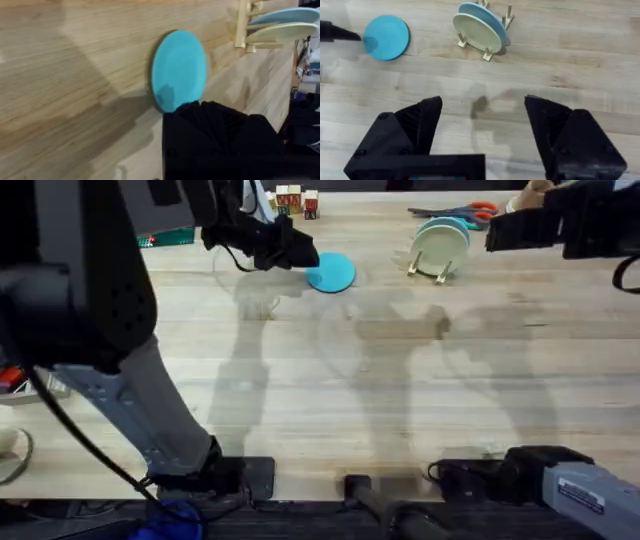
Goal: Pick up the plates from the table one by one and place each into a slot on the dish rack.
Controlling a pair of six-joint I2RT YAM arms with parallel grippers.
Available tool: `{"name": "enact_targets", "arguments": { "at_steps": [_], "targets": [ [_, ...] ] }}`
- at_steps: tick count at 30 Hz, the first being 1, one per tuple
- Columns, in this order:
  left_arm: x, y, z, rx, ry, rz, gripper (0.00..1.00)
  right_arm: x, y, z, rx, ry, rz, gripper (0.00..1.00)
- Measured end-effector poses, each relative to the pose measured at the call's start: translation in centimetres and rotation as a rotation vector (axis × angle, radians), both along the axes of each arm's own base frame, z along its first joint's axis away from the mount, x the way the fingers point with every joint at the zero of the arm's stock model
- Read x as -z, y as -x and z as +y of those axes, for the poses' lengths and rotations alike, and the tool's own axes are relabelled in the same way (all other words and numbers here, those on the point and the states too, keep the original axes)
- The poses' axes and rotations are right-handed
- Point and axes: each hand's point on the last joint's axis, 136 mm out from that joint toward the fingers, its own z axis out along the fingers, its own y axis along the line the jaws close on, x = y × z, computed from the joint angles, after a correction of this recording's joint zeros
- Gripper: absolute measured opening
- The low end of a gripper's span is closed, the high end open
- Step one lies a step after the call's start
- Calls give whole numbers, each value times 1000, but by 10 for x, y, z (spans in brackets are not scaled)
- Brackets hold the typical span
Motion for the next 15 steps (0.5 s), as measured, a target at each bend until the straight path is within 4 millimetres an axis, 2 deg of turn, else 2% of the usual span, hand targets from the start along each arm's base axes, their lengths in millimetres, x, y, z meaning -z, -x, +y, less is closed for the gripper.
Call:
{"name": "enact_targets", "arguments": {
  "at_steps": [5,6,8,15],
  "targets": [
    [18,0,0,0,-2,37,40,0,0,0,0,0,0,993],
    [31,1,0,0,-3,62,40,0,0,0,0,0,0,993],
    [40,2,0,0,-4,80,40,0,0,0,0,0,0,993],
    [45,0,-3,11,26,89,41,0,0,0,0,0,0,992]
  ]
}}
